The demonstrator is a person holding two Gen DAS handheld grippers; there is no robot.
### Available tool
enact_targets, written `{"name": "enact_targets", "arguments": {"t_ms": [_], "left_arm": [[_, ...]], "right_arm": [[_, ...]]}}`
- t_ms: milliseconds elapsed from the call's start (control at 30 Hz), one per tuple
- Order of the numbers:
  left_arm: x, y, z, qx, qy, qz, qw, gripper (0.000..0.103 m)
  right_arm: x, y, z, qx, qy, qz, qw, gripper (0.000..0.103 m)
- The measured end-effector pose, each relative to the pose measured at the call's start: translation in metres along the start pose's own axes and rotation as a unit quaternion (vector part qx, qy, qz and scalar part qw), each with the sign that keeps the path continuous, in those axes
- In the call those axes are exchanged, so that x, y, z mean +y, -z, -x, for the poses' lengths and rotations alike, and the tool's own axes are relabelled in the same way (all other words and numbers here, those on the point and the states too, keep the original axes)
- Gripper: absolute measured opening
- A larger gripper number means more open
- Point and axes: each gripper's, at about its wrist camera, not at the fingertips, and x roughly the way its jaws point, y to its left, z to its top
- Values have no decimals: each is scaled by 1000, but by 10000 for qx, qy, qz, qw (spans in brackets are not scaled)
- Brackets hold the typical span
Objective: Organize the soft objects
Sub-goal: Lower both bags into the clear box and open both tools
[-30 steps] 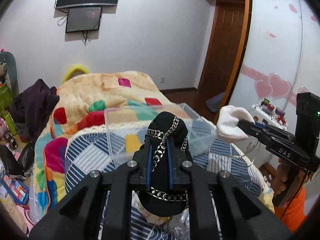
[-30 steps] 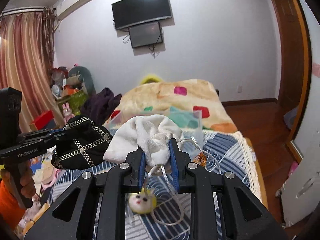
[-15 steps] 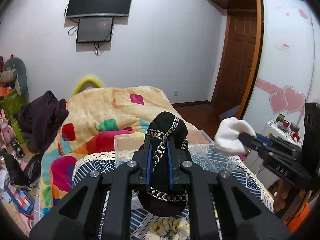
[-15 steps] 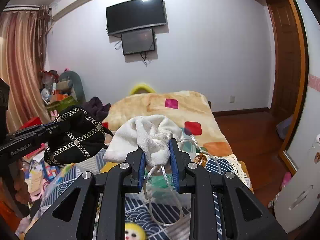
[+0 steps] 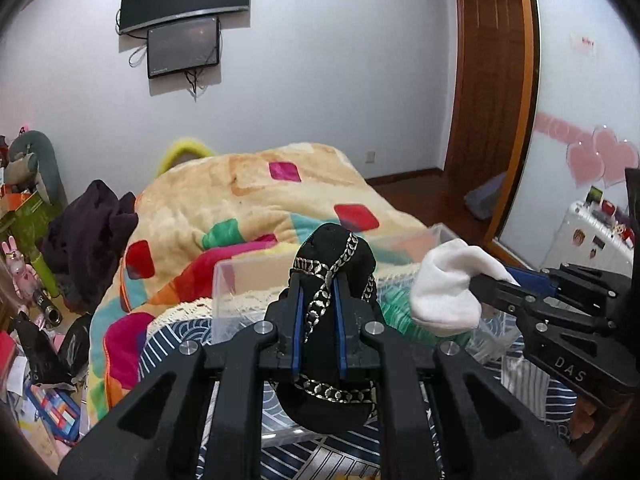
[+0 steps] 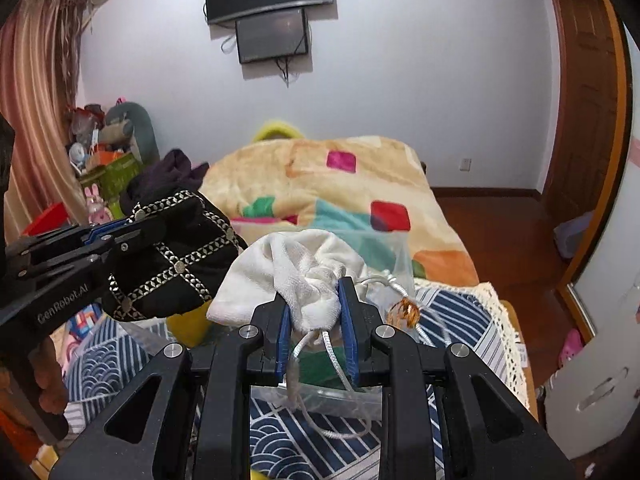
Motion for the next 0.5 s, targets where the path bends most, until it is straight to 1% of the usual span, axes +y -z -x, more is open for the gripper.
{"name": "enact_targets", "arguments": {"t_ms": [167, 333, 433, 500], "left_arm": [[-2, 6, -16, 166, 31, -4, 9999, 12], [1, 8, -30, 330, 135, 120, 9993, 12], [2, 8, -36, 444, 152, 184, 9987, 13], [3, 9, -41, 553, 146, 235, 9981, 15]], "right_arm": [[-4, 5, -12, 290, -82, -40, 9995, 20], [-4, 8, -18, 491, -177, -28, 9986, 20], [0, 8, -22, 579, -137, 61, 9982, 21], [1, 9, -24, 634, -129, 114, 9978, 23]]}}
